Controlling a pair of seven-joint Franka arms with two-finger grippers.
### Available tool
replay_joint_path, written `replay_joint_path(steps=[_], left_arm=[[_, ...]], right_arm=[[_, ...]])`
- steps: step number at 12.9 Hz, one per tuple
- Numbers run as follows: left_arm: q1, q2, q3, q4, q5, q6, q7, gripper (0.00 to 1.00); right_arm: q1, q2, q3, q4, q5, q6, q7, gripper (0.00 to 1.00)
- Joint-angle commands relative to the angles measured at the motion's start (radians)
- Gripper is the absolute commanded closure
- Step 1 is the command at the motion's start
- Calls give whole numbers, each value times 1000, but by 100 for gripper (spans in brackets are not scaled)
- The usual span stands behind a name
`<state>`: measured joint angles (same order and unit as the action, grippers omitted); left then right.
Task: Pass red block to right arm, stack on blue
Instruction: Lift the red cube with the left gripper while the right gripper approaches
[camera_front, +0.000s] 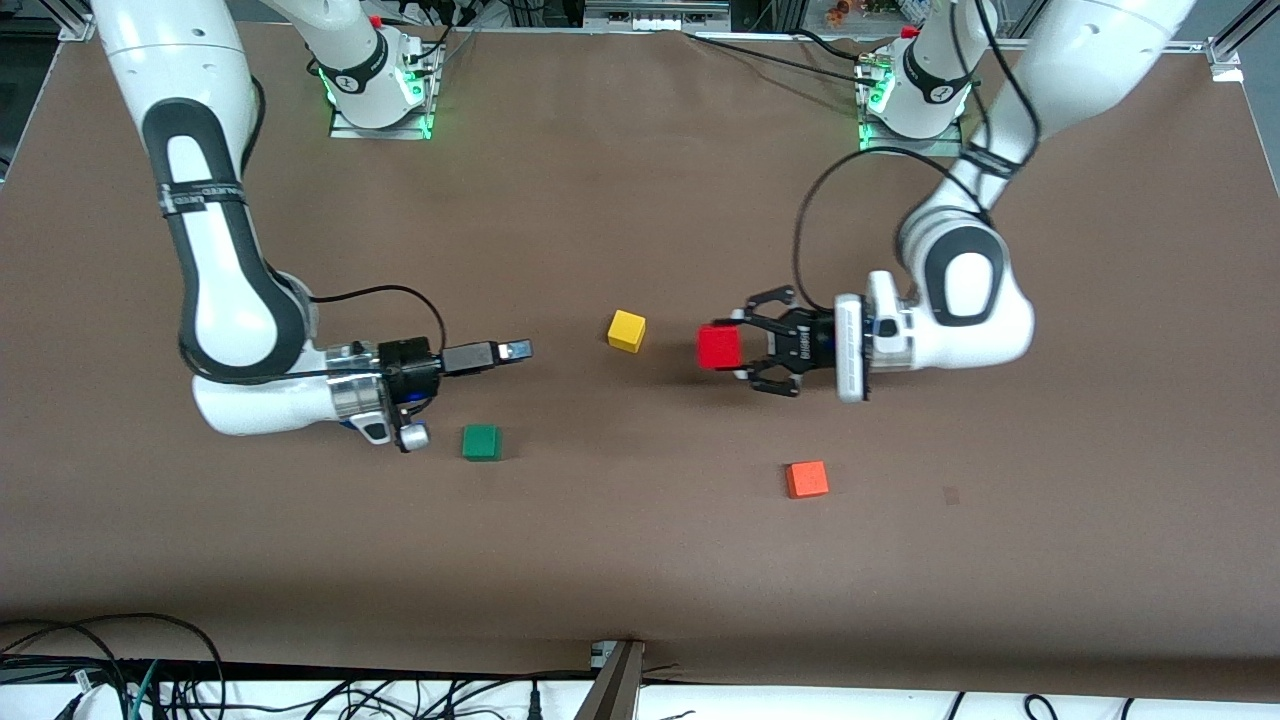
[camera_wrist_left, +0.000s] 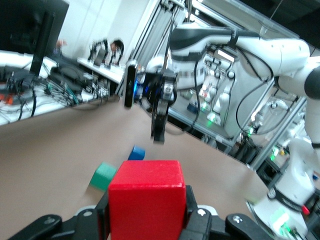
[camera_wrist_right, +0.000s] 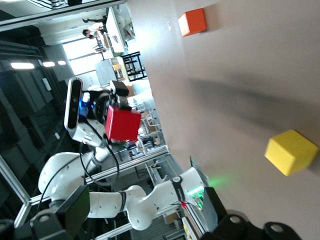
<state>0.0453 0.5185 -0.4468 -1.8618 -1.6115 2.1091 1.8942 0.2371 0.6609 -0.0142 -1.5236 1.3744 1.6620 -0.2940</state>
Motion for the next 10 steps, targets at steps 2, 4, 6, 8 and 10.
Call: replay_joint_path(steps=[2, 4, 6, 8, 10], left_arm=[[-111, 101, 0, 96, -113, 46, 127, 100], [-140, 139, 0, 110, -143, 52, 236, 100], [-165, 147, 0, 110, -214, 52, 308, 100], [-180, 161, 0, 111, -249, 54, 333, 100], [-188, 189, 0, 163, -301, 54, 377, 100]], right_arm=[[54, -18, -3, -58, 103, 64, -62, 0], [76, -20, -3, -66, 132, 87, -71, 0], [86, -20, -3, -76, 140, 93, -71, 0], [87, -23, -1, -105, 143, 97, -98, 0], [93, -21, 7, -130, 185, 101, -135, 0]])
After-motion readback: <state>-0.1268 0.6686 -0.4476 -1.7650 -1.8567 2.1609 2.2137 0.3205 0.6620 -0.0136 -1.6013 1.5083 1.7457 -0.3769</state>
